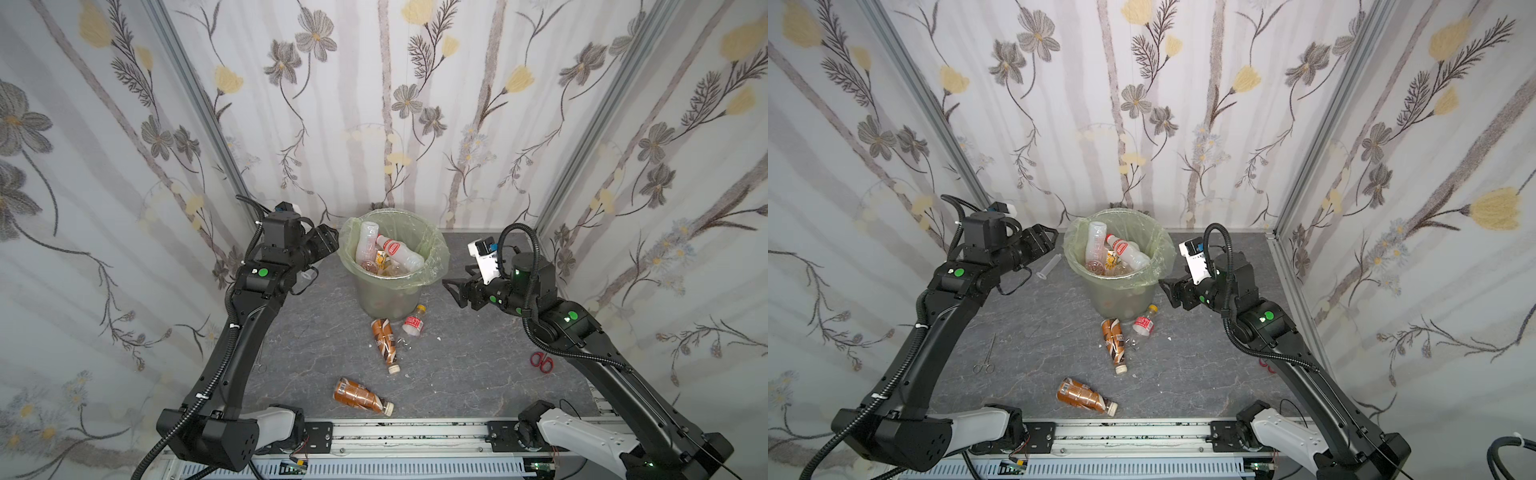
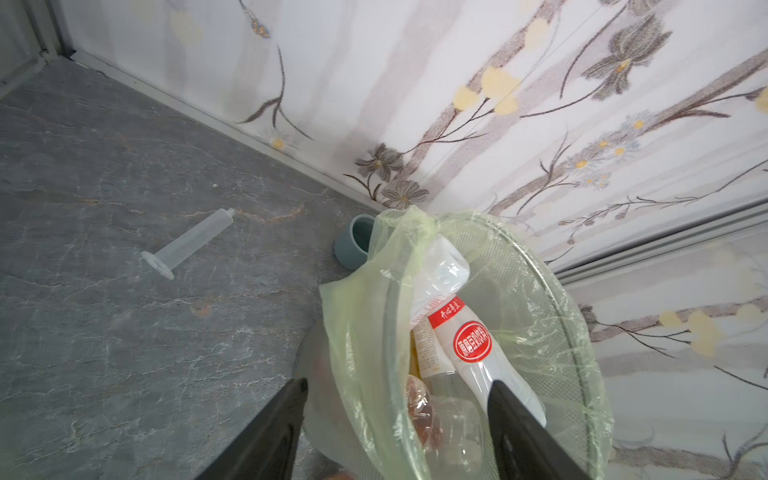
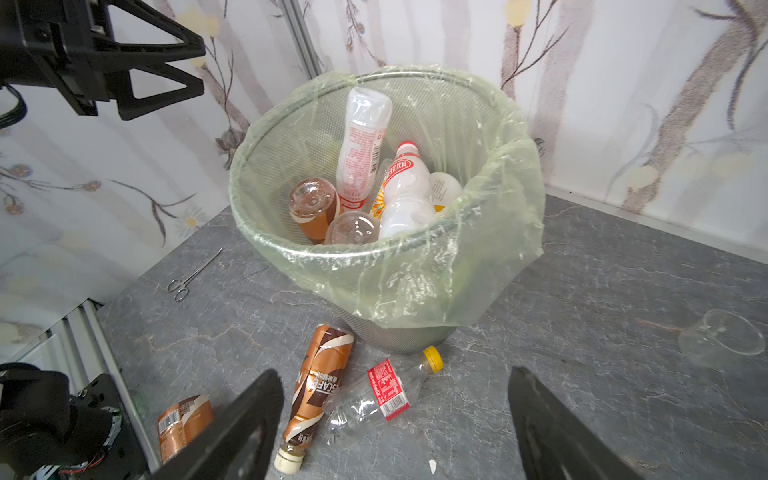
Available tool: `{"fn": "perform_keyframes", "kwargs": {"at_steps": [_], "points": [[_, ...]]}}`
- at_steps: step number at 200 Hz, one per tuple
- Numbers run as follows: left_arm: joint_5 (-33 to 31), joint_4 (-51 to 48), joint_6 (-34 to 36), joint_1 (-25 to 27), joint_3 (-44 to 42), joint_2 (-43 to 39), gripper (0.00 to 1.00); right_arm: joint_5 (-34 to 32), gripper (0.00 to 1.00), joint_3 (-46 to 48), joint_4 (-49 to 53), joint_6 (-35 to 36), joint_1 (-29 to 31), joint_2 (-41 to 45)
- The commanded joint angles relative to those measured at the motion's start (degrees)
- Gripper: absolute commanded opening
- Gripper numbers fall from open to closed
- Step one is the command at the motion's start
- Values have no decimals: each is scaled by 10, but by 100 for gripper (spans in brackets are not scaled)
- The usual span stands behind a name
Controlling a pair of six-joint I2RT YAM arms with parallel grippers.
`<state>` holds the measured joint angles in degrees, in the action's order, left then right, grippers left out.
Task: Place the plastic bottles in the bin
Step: 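Reach the right gripper down to the yellow-capped cola bottle while the left withdraws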
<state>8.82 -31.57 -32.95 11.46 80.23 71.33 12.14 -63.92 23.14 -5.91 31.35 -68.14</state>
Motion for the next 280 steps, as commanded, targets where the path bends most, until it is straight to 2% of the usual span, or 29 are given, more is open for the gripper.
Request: {"fn": "perform_keyframes", "kwargs": {"at_steps": [1, 28, 56, 83, 128, 175, 196, 213, 280], "points": [[0, 4, 14, -15, -36, -29, 72, 0, 85, 23, -4, -10, 15, -6], [-6, -5, 22, -42, -80, -60, 74, -52, 86, 103, -58, -101, 39, 14], [-3, -9, 34, -67, -109, -73, 77, -81, 88, 220, -161, -219, 55, 43], [-12, -9, 54, -80, -146, -73, 83, -118, 89, 271, -208, -287, 72, 16], [-23, -8, 68, -88, -192, -76, 85, -167, 93, 254, -224, -370, 98, -79], [-31, -7, 85, -93, -202, -79, 85, -230, 93, 231, -254, -457, 141, -172], [-29, -7, 93, -94, -201, -76, 85, -237, 93, 228, -281, -501, 152, -206], [-29, -7, 98, -94, -200, -79, 85, -262, 92, 211, -272, -519, 187, -228], [-32, -8, 107, -98, -209, -92, 85, -264, 87, 175, -256, -573, 209, -304]]}}
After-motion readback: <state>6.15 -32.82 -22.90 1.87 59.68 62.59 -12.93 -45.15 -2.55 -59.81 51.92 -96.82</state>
